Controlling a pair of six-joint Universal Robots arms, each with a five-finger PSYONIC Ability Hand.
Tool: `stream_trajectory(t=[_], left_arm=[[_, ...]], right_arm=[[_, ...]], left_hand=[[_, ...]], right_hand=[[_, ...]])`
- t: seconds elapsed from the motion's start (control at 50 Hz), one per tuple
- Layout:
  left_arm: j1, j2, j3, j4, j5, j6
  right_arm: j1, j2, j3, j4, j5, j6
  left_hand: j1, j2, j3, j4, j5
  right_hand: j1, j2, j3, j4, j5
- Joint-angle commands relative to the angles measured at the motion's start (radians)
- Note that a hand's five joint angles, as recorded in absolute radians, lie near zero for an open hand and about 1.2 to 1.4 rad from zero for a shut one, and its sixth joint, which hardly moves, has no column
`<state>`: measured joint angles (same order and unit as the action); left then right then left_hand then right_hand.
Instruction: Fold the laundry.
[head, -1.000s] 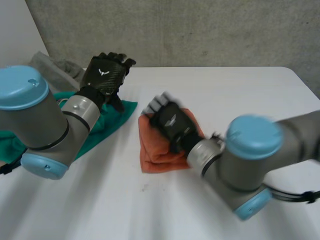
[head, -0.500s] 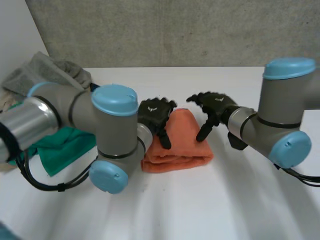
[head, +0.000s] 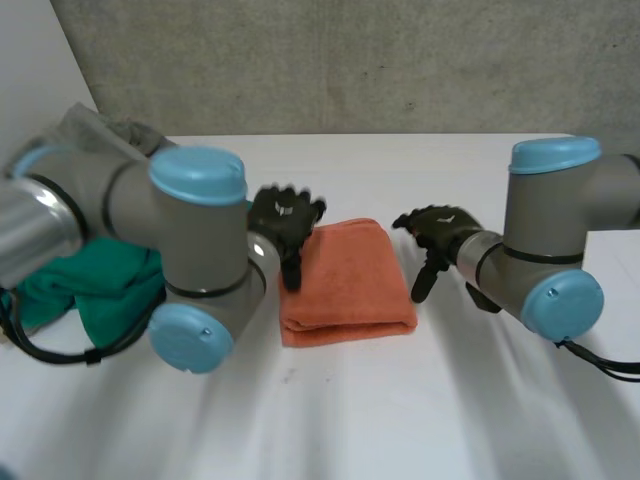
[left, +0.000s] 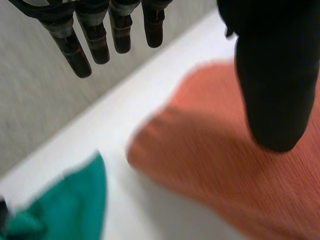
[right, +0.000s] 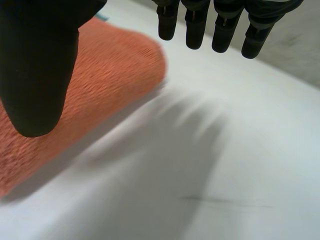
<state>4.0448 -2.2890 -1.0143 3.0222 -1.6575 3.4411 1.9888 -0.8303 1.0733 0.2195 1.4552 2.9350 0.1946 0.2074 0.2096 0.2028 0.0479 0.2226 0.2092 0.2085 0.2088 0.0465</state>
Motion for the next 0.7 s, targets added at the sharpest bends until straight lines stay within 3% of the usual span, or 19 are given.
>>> stream_trajectory(t=[0.02,0.06,0.16,0.26,0.44,0.5,0.54,0.58,0.7], left_arm=[[0.037,0.137,0.008,0.096,0.220,-0.003],[0.051,0.149,0.011,0.095,0.283,-0.003],[0.088,0.166,0.014,0.064,0.563,-0.054],[0.105,0.175,0.019,0.009,0.708,-0.132],[0.097,0.198,0.005,0.001,0.739,-0.152],[0.094,0.198,0.003,0.001,0.739,-0.152],[0.094,0.198,0.003,0.001,0.739,-0.154],[0.094,0.198,0.003,0.001,0.739,-0.154],[0.094,0.198,0.003,0.003,0.737,-0.154]], right_arm=[[-0.001,-0.225,0.302,-0.213,0.090,0.102],[0.002,-0.233,0.356,-0.209,0.088,0.143],[0.013,-0.221,0.425,-0.223,0.057,0.249],[0.015,-0.173,0.428,-0.253,-0.035,0.348],[0.081,-0.050,0.350,-0.319,-0.049,0.349],[0.088,-0.001,0.309,-0.322,-0.039,0.342],[0.090,0.023,0.278,-0.327,-0.030,0.342],[0.088,0.025,0.267,-0.336,-0.024,0.342],[0.084,-0.018,0.252,-0.449,0.042,0.339]], left_hand=[[-0.020,-0.033,-0.035,-0.028,-0.048],[-0.020,-0.033,-0.035,-0.028,-0.048],[-0.019,-0.032,-0.034,-0.027,-0.047],[-0.016,-0.029,-0.031,-0.025,-0.044],[-0.013,-0.026,-0.028,-0.022,-0.041],[-0.010,-0.023,-0.025,-0.019,-0.038],[-0.010,-0.023,-0.025,-0.019,-0.038],[-0.010,-0.023,-0.025,-0.019,-0.038],[-0.010,-0.023,-0.025,-0.019,-0.038]], right_hand=[[-0.048,-0.035,-0.034,-0.034,-0.047],[-0.048,-0.035,-0.034,-0.034,-0.047],[-0.048,-0.035,-0.034,-0.034,-0.047],[-0.048,-0.035,-0.034,-0.034,-0.047],[-0.048,-0.035,-0.034,-0.034,-0.047],[0.173,0.186,0.187,0.187,0.174],[0.574,0.587,0.588,0.588,0.576],[1.170,1.184,1.184,1.184,1.172],[1.174,1.187,1.188,1.187,1.175]])
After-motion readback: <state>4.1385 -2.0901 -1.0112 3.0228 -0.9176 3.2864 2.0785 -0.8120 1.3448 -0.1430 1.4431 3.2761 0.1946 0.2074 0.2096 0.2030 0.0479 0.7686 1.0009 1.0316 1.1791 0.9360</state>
